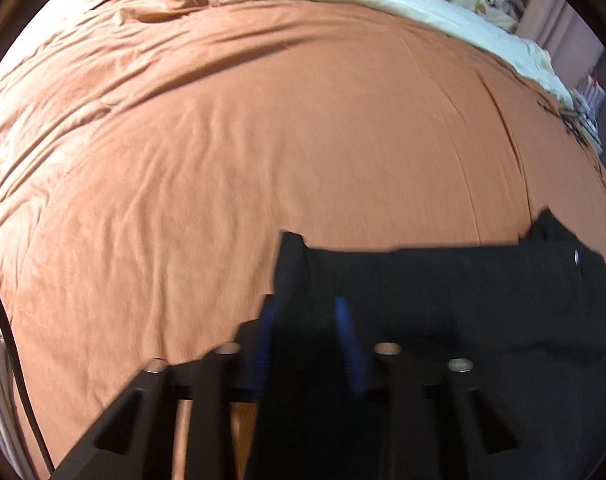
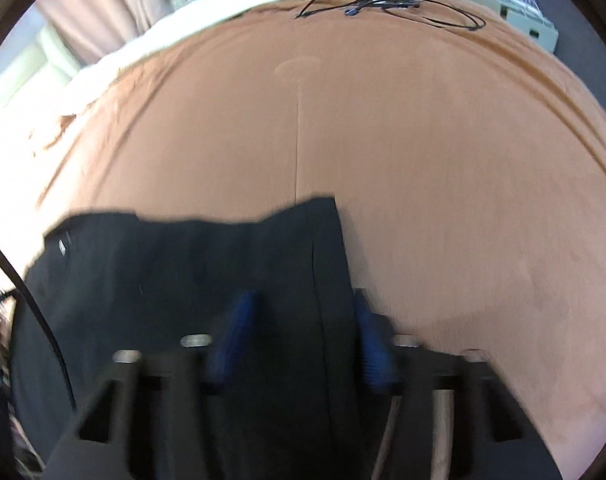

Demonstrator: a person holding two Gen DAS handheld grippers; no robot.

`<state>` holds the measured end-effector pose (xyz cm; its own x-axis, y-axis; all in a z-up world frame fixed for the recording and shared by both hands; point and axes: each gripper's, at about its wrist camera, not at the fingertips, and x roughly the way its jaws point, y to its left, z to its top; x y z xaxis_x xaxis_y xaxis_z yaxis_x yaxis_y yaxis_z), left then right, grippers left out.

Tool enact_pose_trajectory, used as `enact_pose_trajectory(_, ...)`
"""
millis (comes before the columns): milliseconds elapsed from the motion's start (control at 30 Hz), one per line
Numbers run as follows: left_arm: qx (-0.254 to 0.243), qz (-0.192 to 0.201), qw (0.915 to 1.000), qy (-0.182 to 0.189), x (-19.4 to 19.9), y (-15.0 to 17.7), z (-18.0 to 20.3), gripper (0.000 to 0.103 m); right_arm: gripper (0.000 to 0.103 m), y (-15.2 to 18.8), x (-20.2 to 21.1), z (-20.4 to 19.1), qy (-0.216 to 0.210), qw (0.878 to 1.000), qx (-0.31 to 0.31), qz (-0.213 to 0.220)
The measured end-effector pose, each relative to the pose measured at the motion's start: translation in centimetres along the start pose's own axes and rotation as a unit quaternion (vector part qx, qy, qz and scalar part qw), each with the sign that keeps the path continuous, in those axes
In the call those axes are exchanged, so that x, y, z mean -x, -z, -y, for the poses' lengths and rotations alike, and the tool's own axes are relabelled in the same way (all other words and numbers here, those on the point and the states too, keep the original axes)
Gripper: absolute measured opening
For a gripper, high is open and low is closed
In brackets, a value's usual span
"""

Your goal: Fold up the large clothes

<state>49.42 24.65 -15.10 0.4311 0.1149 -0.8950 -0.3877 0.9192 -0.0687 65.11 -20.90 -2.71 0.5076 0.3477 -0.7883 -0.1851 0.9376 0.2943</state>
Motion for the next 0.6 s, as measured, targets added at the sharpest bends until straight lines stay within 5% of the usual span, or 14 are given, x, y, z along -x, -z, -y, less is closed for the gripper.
enact_pose_trajectory(67, 0.004, 0.004, 1.0, 0.006, 0.2, -0.1, -0.2, 0.008, 0.014, -0.1, 0.1, 0.6, -0.013, 1.0, -0.006, 0.006)
enact_pose_trajectory(133, 0.003, 0.002, 0.9998, 0.019, 0.5, -0.2, -0.5, 0.004, 0.004, 0.1, 0.3, 1.2, -0.028, 0.999, -0.008, 0.013)
enact_pose_trajectory(300, 0.028, 0.055, 0.9978, 0.025, 2.8, -0.1, -1.9, 0.002, 0.001, 1.5, 3.2, 2.7, -0.018, 0.996, -0.021, 0.081)
enact_pose_trajectory(500, 0.04, 0.019, 0.9989, 0.014, 2.4, -0.5, -1.1, 0.003, 0.003, 2.4, 2.0, 1.2, 0.03, 0.998, -0.023, 0.048)
enact_pose_trajectory(600, 0.068, 0.028, 0.9966, 0.037, 4.5, 0.2, -1.9, 0.025, 0.01, 2.9, 3.6, 1.1, 0.023, 0.998, -0.016, 0.05)
